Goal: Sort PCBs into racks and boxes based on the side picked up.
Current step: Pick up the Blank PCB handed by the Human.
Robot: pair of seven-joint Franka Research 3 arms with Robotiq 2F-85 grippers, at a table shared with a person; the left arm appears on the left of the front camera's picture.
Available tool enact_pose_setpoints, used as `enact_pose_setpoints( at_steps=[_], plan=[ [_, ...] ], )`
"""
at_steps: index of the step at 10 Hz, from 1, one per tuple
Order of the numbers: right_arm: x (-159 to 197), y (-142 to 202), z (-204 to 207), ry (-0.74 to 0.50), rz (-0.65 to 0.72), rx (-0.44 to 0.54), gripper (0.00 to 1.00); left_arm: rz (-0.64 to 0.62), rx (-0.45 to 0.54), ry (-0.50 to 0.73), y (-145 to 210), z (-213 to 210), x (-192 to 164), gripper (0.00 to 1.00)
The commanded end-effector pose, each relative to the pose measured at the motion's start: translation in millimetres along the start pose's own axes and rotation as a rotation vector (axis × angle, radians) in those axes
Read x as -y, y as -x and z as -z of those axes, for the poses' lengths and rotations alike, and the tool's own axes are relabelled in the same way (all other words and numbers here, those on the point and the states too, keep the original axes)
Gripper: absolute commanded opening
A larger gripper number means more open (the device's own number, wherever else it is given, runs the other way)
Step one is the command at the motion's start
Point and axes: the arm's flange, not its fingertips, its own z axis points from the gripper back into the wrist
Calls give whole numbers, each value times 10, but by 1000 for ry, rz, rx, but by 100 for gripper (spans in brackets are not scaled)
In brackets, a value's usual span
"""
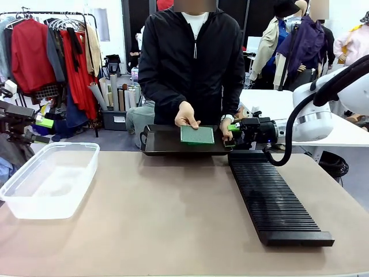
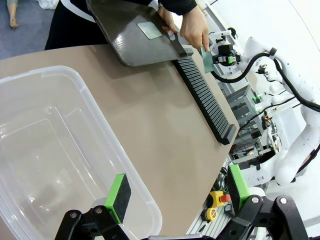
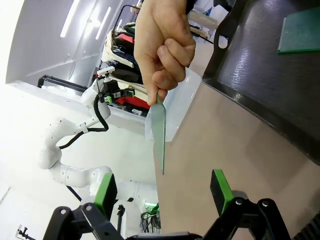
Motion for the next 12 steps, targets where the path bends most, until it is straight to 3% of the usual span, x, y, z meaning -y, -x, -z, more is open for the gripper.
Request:
enact_pose_setpoints(
  at_steps=[1, 7, 12],
  plan=[
    [37, -120, 135, -9, -38, 39, 100, -3, 0, 0, -7, -13, 20, 100],
    [87, -179, 407, -2, -93, 111, 100, -3, 0, 0, -7, -13, 20, 100],
    [63, -244, 513, -47, -128, 106, 100, -3, 0, 0, -7, -13, 20, 100]
  ],
)
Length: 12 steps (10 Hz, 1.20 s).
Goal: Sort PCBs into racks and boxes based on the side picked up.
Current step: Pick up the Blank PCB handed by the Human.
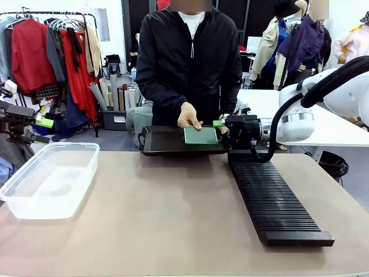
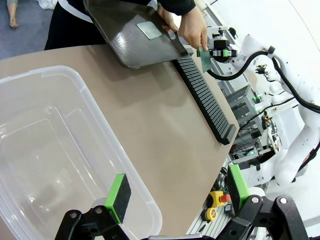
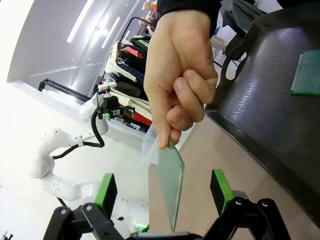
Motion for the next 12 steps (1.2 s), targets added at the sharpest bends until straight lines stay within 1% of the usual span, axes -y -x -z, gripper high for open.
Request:
enact_pose_setpoints(
  at_steps=[1, 4, 8, 10, 12],
  plan=[
    [35, -41, 92, -32, -37, 26, 100, -3, 0, 0, -7, -13, 20, 100],
    [41, -39, 120, -43, -21, 3, 100, -3, 0, 0, -7, -13, 20, 100],
    [62, -61, 183, -50, -4, -28, 92, -3, 0, 0, -7, -13, 20, 100],
    [65, -75, 206, -42, -2, -36, 85, -3, 0, 0, -7, -13, 20, 100],
    [68, -98, 245, -33, -2, -45, 75, -3, 0, 0, -7, -13, 20, 100]
  ],
)
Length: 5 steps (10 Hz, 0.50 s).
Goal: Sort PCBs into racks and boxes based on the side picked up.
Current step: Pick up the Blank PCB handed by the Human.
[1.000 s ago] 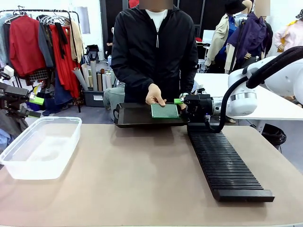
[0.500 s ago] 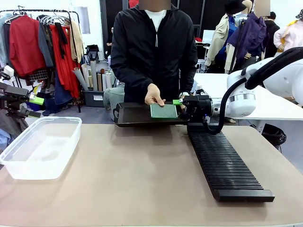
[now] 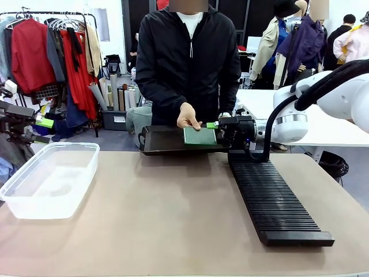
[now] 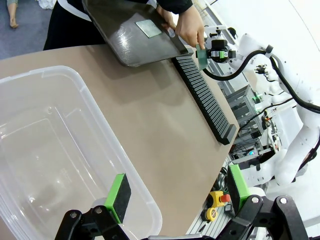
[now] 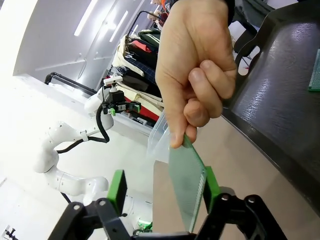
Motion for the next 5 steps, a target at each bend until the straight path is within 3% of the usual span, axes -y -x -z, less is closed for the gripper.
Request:
enact_pose_setpoints(
  at_steps=[1, 5],
  plan=[
    [27, -106, 68, 13, 8, -15, 68, -3, 0, 0, -7, -13, 20, 100],
    [58, -125, 78, 23, 32, -20, 17, -3, 0, 0, -7, -13, 20, 100]
  ],
)
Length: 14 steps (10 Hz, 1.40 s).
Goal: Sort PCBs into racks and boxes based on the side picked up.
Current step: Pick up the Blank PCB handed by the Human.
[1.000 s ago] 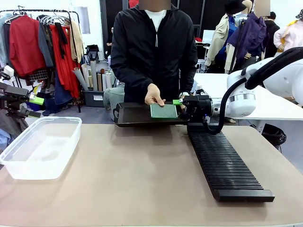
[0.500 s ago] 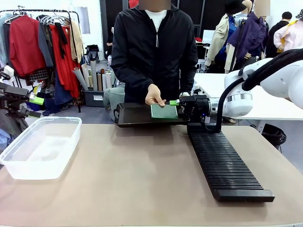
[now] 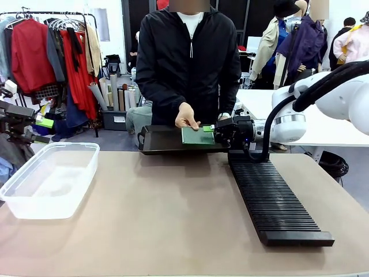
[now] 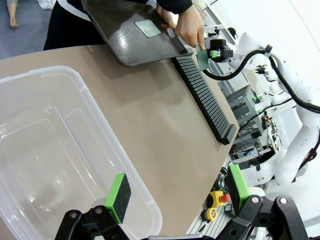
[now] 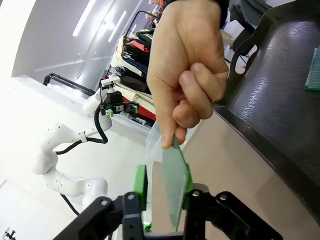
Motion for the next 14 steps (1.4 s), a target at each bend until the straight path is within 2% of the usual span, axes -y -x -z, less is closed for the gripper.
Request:
enact_pose_setpoints(
  at_steps=[1, 2, 7, 8, 14],
  plan=[
    [11, -109, 55, 13, 24, -19, 3, -3, 0, 0, -7, -13, 20, 100],
    [13, -110, 52, 11, 27, -15, 0, -3, 0, 0, -7, -13, 20, 100],
    [9, -121, 56, -14, 77, -32, 0, -3, 0, 0, -7, -13, 20, 100],
    [18, 8, 5, 0, 28, -1, 0, -3, 0, 0, -7, -13, 20, 100],
    [18, 8, 5, 0, 28, -1, 0, -3, 0, 0, -7, -13, 20, 100]
  ],
)
